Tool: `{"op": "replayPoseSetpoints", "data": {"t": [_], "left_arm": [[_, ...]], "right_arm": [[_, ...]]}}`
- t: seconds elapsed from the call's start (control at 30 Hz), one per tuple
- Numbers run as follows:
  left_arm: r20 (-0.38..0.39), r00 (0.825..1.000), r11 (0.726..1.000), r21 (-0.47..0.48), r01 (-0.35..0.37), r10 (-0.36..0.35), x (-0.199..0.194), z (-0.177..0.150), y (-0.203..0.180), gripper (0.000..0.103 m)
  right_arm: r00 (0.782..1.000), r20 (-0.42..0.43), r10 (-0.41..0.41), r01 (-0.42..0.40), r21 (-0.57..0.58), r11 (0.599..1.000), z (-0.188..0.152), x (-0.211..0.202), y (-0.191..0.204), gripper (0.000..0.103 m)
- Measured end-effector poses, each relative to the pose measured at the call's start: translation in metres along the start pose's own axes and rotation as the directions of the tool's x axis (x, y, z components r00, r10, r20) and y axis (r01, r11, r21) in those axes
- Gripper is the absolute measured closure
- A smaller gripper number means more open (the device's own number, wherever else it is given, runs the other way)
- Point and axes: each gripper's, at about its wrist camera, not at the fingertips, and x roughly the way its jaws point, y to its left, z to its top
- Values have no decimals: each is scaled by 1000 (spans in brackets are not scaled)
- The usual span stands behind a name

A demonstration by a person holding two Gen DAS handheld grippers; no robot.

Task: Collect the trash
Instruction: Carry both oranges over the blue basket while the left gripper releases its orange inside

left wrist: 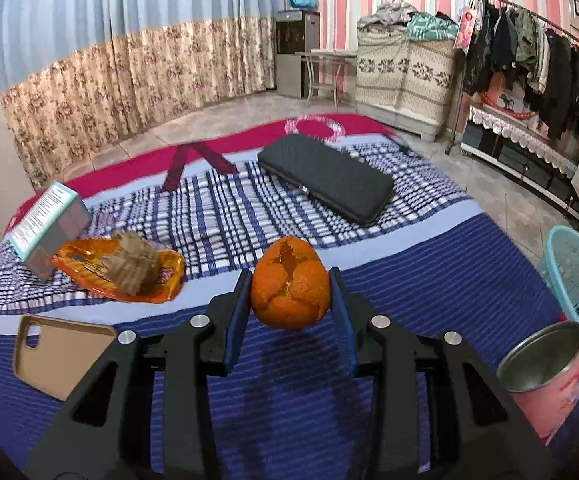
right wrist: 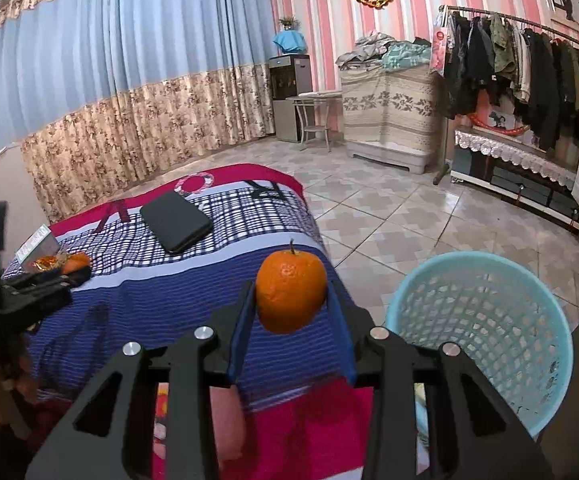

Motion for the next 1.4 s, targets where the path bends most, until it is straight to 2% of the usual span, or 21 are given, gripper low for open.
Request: {"op": "replayPoseSetpoints", "data": {"t": [0.33, 0.53, 0.8, 1.03, 1.4], "left_arm": [[73, 997, 1000, 18, 23, -24, -42, 20, -35, 66], [97, 993, 997, 35, 65, -68, -54, 30, -67, 66], [90, 983, 985, 86, 149, -157, -55, 33, -126, 66], [78, 970, 967, 127, 221, -232, -55, 35, -178, 66], [58, 952, 940, 189, 285, -300, -49, 26, -246, 66]], "right_arm": [[997, 35, -62, 61, 30, 998, 1, -12, -38, 66], [994, 34, -108, 104, 94, 990, 0, -16, -79, 66], [975, 25, -221, 217, 99, 971, -4, -20, -125, 66], [969, 2, -246, 242, 158, 957, -10, -15, -162, 66], [961, 7, -277, 270, 191, 944, -13, -18, -184, 66]]}}
